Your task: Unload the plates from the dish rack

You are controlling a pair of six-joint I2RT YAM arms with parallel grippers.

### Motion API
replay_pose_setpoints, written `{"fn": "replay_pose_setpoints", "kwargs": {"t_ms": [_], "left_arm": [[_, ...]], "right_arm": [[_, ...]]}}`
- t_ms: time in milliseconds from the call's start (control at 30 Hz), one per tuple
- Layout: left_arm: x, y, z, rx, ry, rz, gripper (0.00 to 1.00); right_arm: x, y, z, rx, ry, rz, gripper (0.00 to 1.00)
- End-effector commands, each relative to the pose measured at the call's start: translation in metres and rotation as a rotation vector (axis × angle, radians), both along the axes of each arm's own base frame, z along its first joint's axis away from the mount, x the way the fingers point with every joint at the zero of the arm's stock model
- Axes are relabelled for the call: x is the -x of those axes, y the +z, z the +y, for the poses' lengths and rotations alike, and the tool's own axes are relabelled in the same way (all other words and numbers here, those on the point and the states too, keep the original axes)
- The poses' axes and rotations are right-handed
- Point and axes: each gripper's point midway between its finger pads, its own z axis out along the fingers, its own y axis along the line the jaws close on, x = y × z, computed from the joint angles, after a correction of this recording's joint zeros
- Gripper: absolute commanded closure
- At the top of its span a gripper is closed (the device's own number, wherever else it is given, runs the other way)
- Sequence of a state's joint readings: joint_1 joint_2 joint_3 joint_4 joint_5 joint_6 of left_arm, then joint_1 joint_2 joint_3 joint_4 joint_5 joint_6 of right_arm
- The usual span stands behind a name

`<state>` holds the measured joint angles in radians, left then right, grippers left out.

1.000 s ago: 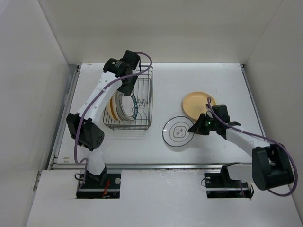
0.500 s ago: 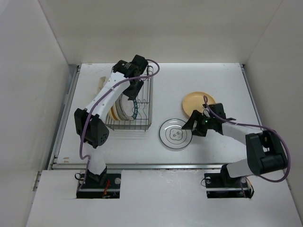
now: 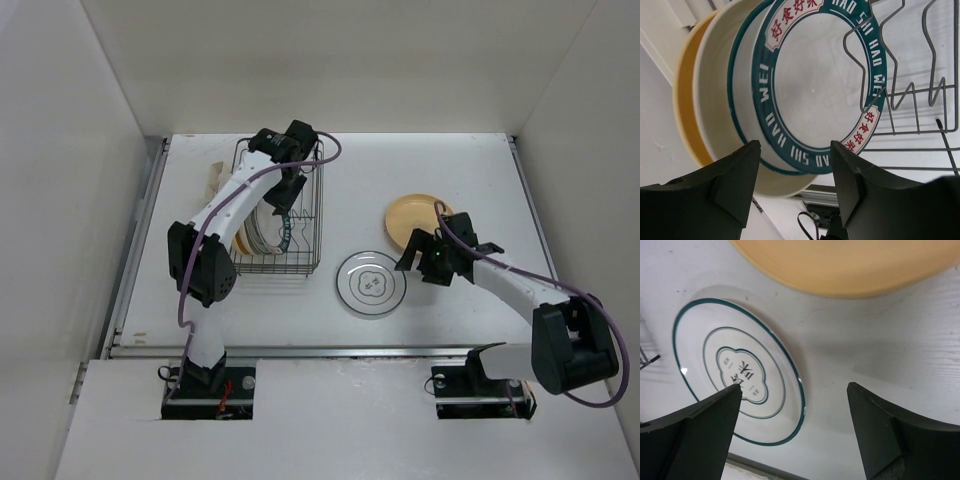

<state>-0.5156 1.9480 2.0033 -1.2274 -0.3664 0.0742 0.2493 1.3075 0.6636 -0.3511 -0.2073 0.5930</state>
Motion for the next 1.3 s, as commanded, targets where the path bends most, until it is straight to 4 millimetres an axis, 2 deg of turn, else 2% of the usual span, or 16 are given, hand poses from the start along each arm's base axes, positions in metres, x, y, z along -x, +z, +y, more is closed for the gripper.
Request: {"fn": "replay_pose_setpoints", "kwargs": {"t_ms": [0,167,267,300,467,533,567,600,633,667,867,1000,1033,1100,1267], "left_arm": [[-0.001,-0.001,0.003,-0.040,0.000,0.015,0.45],[-0.002,-0.013,0.005,-0.074,0.022,0.037,0.45],[0.003,-0.017,0.004,-0.063,0.026,0.062,0.50],[0.004,-0.018,0.001,-0.049,0.022,0.071,0.57],[0.016,-0.035,-0.015,0.052,0.013,0.175,0.70],[0.020,-0.037,-0.009,0.070,0.034,0.218,0.78],[0.022,-0.037,-0.006,0.074,0.042,0.231,0.89],[0.020,-0.041,-0.002,0.075,0.066,0.236,0.95],[0.022,-0.040,-0.001,0.070,0.068,0.244,1.00],[0.020,-0.040,0.003,0.072,0.080,0.244,1.00],[0.020,-0.014,0.003,0.130,0.077,0.176,1.00],[0.004,0.028,-0.007,0.216,0.079,0.041,1.00],[0.002,0.050,-0.009,0.254,0.083,-0.024,1.00],[-0.005,0.064,-0.012,0.290,0.074,-0.092,1.00],[-0.007,0.098,-0.015,0.300,0.066,-0.224,1.00]], "right_arm": [[-0.012,0.028,0.002,0.025,0.005,-0.080,0.08],[-0.011,0.038,0.011,0.005,0.035,-0.106,0.08],[-0.014,0.044,0.015,0.018,0.043,-0.123,0.08],[-0.014,0.044,0.014,0.022,0.050,-0.126,0.08],[-0.015,0.045,0.014,0.039,0.047,-0.130,0.08],[-0.016,0.048,0.015,0.043,0.050,-0.141,0.08],[-0.015,0.047,0.013,0.053,0.045,-0.133,0.08],[-0.015,0.046,0.013,0.053,0.045,-0.133,0.08],[-0.016,0.049,0.012,0.058,0.040,-0.143,0.08],[-0.016,0.049,0.012,0.058,0.040,-0.143,0.08],[-0.015,0.053,0.016,0.061,0.052,-0.155,0.08],[-0.016,0.060,0.014,0.067,0.044,-0.165,0.08],[-0.018,0.068,0.015,0.060,0.043,-0.186,0.08],[-0.020,0.074,0.014,0.063,0.036,-0.200,0.08],[-0.023,0.086,0.013,0.064,0.029,-0.221,0.08]]}}
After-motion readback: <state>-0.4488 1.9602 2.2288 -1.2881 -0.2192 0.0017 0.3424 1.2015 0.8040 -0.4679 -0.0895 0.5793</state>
